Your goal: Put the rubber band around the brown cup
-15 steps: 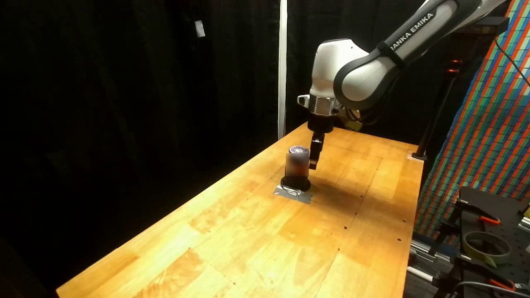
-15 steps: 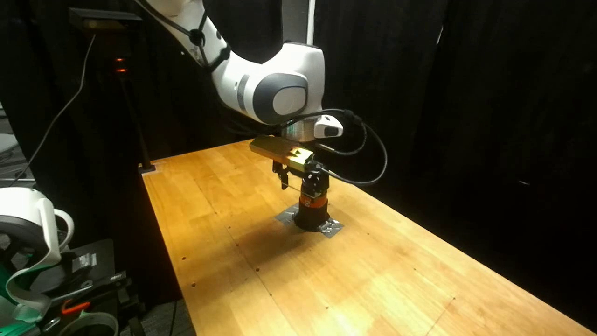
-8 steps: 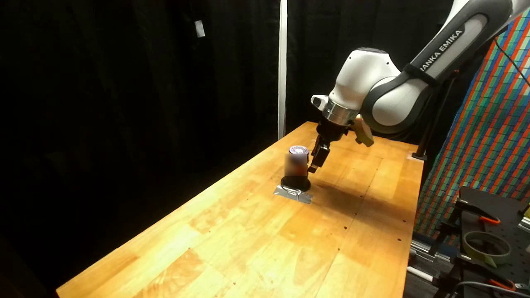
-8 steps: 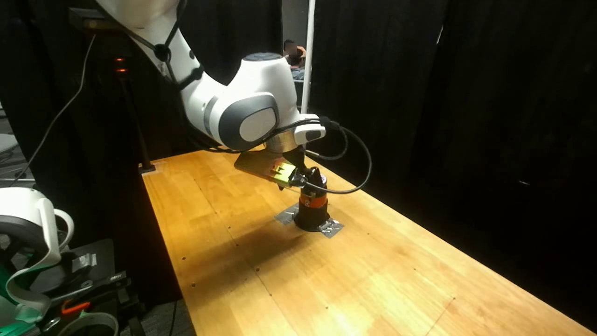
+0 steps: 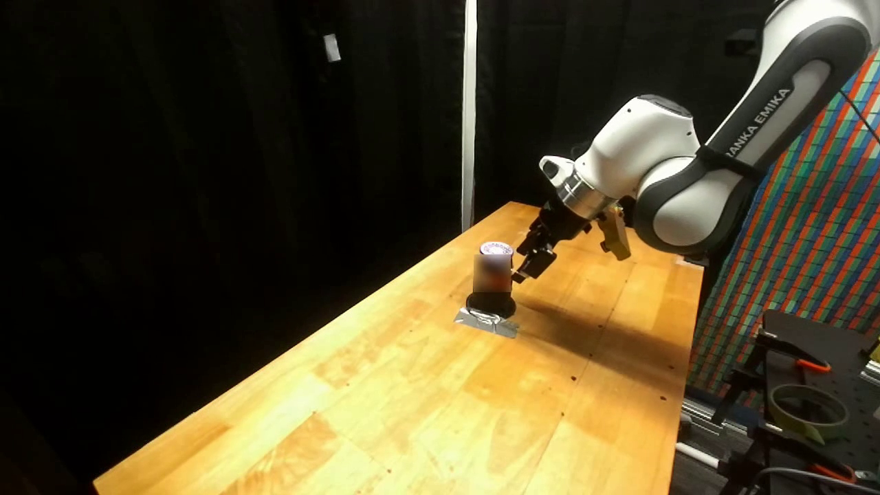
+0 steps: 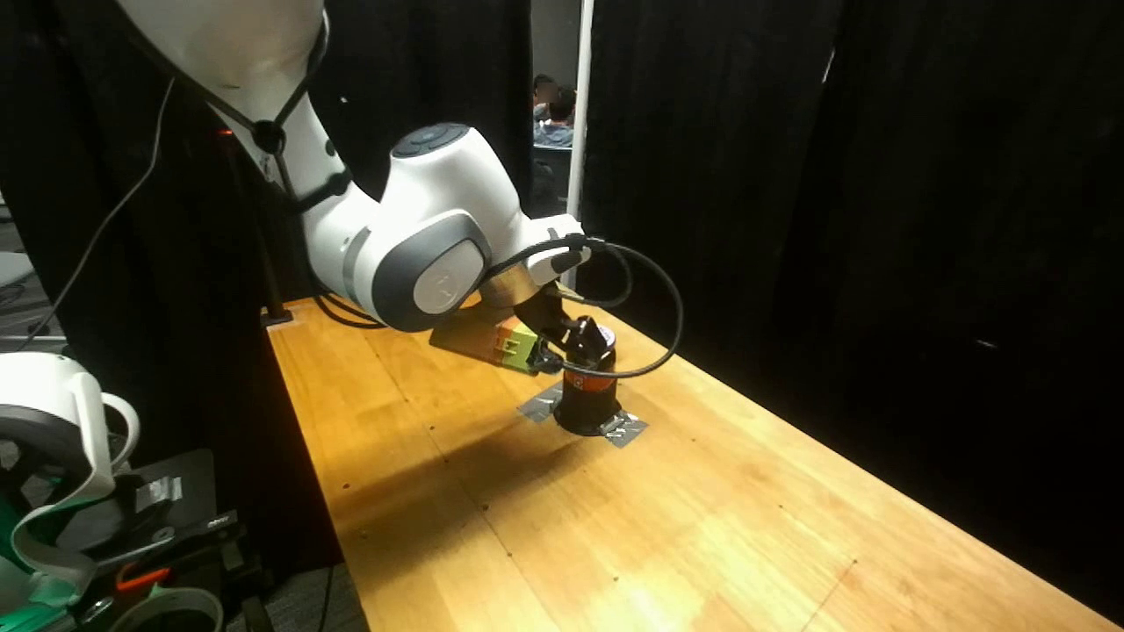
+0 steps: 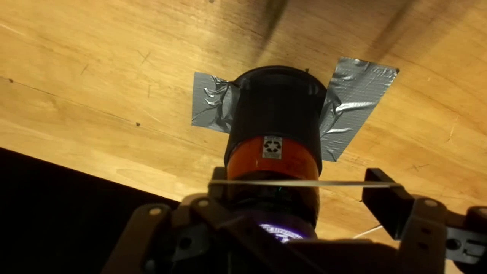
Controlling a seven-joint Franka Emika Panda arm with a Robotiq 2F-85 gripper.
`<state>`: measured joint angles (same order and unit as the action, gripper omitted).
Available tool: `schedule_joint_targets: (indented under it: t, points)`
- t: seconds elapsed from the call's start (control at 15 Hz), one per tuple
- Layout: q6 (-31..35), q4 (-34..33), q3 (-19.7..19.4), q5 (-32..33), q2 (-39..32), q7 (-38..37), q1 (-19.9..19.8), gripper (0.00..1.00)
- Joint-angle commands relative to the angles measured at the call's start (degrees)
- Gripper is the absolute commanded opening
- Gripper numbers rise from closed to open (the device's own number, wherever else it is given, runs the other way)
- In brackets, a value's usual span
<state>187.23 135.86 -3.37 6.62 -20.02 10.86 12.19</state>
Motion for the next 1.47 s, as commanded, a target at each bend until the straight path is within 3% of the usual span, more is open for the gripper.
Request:
schedule_joint_targets:
  t: [0.0,0.33,0.6,0.8,1.13,1.4]
  points:
    - [3.75,3.32,-4.26,-0.89,1.61,-0.69,4.84,0.6]
    - [4.08,3.79,-6.24,-1.54,1.59,-1.16,7.58,0.21]
    - [5.27,4.75,-7.97,-2.27,1.45,-1.76,9.47,0.09]
    - [7.67,5.62,-9.12,-2.83,0.86,-2.13,10.52,0.11]
    - [17.22,9.06,-16.73,-10.13,-0.09,-0.56,18.94,0.15]
    - [25.35,11.33,-17.94,-14.92,-1.54,-0.03,22.7,0.13]
